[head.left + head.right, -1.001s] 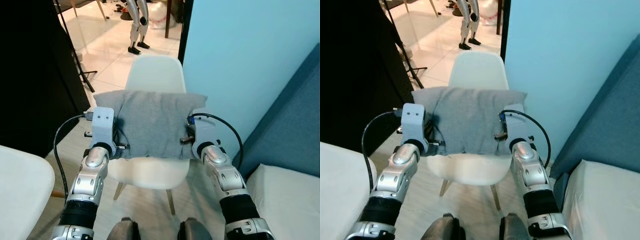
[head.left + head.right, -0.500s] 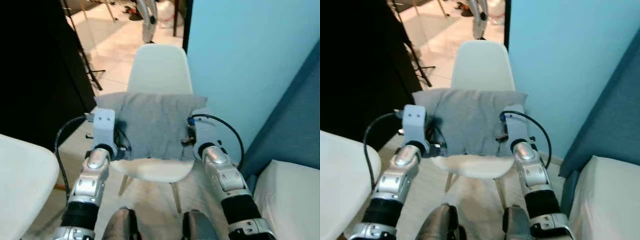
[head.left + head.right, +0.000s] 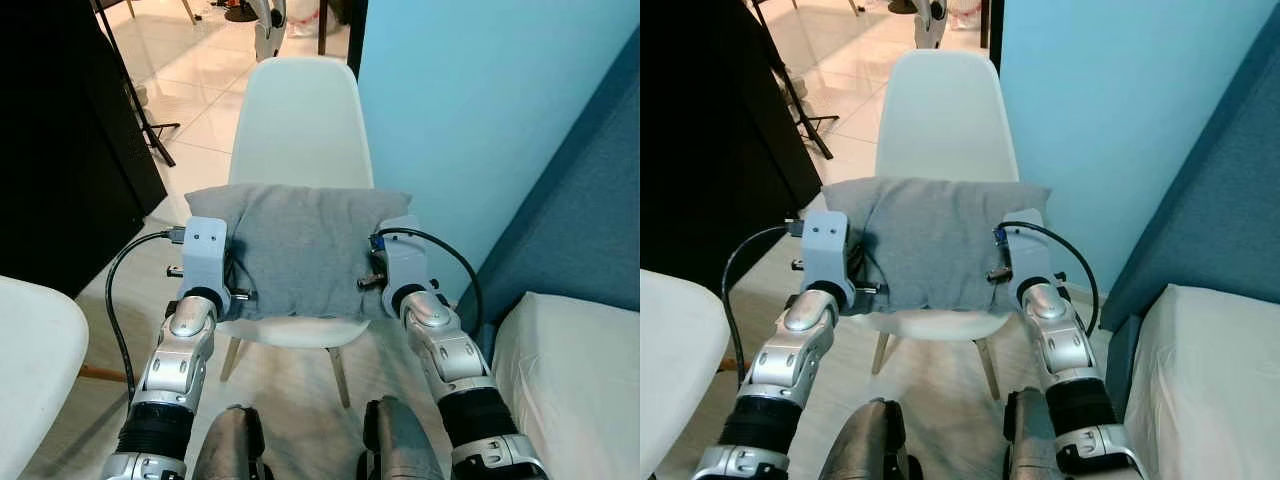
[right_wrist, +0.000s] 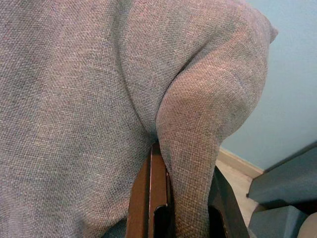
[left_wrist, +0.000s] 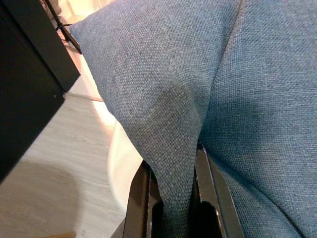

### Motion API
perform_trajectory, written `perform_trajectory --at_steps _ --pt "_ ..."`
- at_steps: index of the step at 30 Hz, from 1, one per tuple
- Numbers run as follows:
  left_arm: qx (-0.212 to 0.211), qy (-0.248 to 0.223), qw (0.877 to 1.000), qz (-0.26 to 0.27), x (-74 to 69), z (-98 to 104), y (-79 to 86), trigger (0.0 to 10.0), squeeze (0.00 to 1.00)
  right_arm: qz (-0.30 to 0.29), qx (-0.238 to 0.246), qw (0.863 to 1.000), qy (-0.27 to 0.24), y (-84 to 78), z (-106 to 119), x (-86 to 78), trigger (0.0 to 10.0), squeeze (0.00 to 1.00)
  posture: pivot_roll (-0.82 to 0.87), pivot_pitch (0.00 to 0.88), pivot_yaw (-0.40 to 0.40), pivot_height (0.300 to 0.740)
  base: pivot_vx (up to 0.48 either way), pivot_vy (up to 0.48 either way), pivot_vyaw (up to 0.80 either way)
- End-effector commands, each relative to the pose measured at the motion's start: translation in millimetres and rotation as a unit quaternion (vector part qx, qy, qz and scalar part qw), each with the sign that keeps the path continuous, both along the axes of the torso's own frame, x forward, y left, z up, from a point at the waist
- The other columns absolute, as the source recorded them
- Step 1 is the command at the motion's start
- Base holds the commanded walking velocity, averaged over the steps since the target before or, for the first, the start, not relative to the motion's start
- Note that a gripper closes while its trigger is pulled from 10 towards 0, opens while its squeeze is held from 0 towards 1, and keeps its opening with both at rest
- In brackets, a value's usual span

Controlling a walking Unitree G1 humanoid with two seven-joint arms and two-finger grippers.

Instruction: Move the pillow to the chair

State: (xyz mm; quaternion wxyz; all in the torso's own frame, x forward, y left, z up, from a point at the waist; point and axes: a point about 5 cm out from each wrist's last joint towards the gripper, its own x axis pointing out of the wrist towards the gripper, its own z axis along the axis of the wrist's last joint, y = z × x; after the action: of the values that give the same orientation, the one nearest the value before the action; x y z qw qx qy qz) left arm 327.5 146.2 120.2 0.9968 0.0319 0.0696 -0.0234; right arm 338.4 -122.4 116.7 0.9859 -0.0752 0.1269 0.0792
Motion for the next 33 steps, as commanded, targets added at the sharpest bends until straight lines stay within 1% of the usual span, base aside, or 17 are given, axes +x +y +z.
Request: perform_trajectory --at_steps 1,3,5,7,9,10,12,16,19,20,22,23,25,29,30,31,33 --pt "0.009 -0.018 0.999 -0.026 1.2 7.6 -11.4 10.0 0.0 0.039 0.008 0.999 -0.02 17.4 7.8 2.9 10.0 0.0 0.03 0.126 0.016 0.617 0.0 0.0 0.0" --pt "0.01 -0.018 0.999 -0.027 1.0 7.5 -11.3 10.0 0.0 0.038 0.009 0.999 -0.018 17.1 6.5 3.8 10.0 0.0 0.03 0.127 0.016 0.617 0.0 0.0 0.0" --pt "0.012 -0.016 0.999 -0.027 1.1 6.4 -10.6 10.0 0.0 0.036 0.03 0.999 -0.019 16.4 6.3 5.8 10.0 0.0 0.03 0.127 0.015 0.612 0.0 0.0 0.0" --pt "0.014 -0.015 0.999 -0.027 1.6 5.6 -8.9 10.0 0.0 0.039 0.038 0.998 -0.023 16.4 8.2 7.3 10.0 0.0 0.03 0.129 0.015 0.602 0.0 0.0 0.0" --pt "0.017 -0.015 0.999 -0.026 2.3 6.0 -7.3 10.0 0.0 0.039 0.029 0.998 -0.028 16.3 10.0 9.2 10.0 0.0 0.03 0.131 0.015 0.597 0.0 0.0 0.0" --pt "0.023 -0.017 0.999 -0.025 5.0 7.3 -3.3 10.0 0.0 0.044 0.018 0.998 -0.03 16.8 11.2 13.1 10.0 0.0 0.03 0.139 0.014 0.597 0.0 0.0 0.0" --pt "0.023 -0.017 0.999 -0.025 5.0 7.3 -3.3 10.0 0.0 0.044 0.018 0.998 -0.03 16.8 11.2 13.1 10.0 0.0 0.03 0.139 0.014 0.597 0.0 0.0 0.0" --pt "0.033 -0.019 0.999 -0.023 9.6 8.9 2.1 10.0 0.0 0.049 0.017 0.998 -0.022 17.6 10.4 17.2 10.0 0.0 0.03 0.142 0.012 0.597 0.0 0.0 0.0" --pt "0.064 -0.004 0.998 -0.015 21.9 3.4 19.4 10.0 0.0 0.056 0.019 0.998 -0.013 18.8 11.4 28.2 10.0 0.0 0.02 0.162 0.006 0.597 0.0 0.0 0.0" --pt "0.064 -0.004 0.998 -0.015 21.9 3.4 19.4 10.0 0.0 0.056 0.019 0.998 -0.013 18.8 11.4 28.2 10.0 0.0 0.02 0.162 0.006 0.597 0.0 0.0 0.0" --pt "0.078 0.002 0.997 -0.003 29.0 3.4 31.0 10.0 0.0 0.056 0.028 0.998 -0.011 18.9 13.5 34.9 10.0 0.0 0.01 0.172 0.001 0.597 0.0 0.0 0.0" --pt "0.078 0.002 0.997 -0.003 29.0 3.4 31.0 10.0 0.0 0.056 0.028 0.998 -0.011 18.9 13.5 34.9 10.0 0.0 0.01 0.172 0.001 0.597 0.0 0.0 0.0" --pt "0.085 0.002 0.996 0.009 35.6 8.6 40.3 10.0 0.0 0.055 0.035 0.998 -0.01 19.3 16.3 40.0 10.0 0.0 0.01 0.187 -0.011 0.587 0.0 0.0 0.0" --pt "0.096 0.001 0.995 0.017 42.7 14.4 49.5 10.0 0.0 0.057 0.018 0.998 -0.013 21.5 20.3 46.3 10.0 0.0 0.01 0.204 -0.024 0.582 0.0 0.0 0.0" --pt "0.102 0.003 0.995 0.019 44.9 15.7 52.6 10.0 0.0 0.059 0.015 0.998 -0.014 23.5 22.3 48.7 10.0 0.0 0.01 0.22 -0.03 0.582 0.0 0.0 0.0" --pt "0.102 0.003 0.995 0.019 44.9 15.7 52.6 10.0 0.0 0.059 0.015 0.998 -0.014 23.5 22.3 48.7 10.0 0.0 0.01 0.22 -0.03 0.582 0.0 0.0 0.0" --pt "0.116 0.006 0.993 0.019 49.3 17.4 57.6 10.0 0.0 0.06 0.025 0.998 -0.014 27.8 26.4 53.3 10.0 0.0 0.01 0.234 -0.038 0.582 0.0 0.0 0.0"
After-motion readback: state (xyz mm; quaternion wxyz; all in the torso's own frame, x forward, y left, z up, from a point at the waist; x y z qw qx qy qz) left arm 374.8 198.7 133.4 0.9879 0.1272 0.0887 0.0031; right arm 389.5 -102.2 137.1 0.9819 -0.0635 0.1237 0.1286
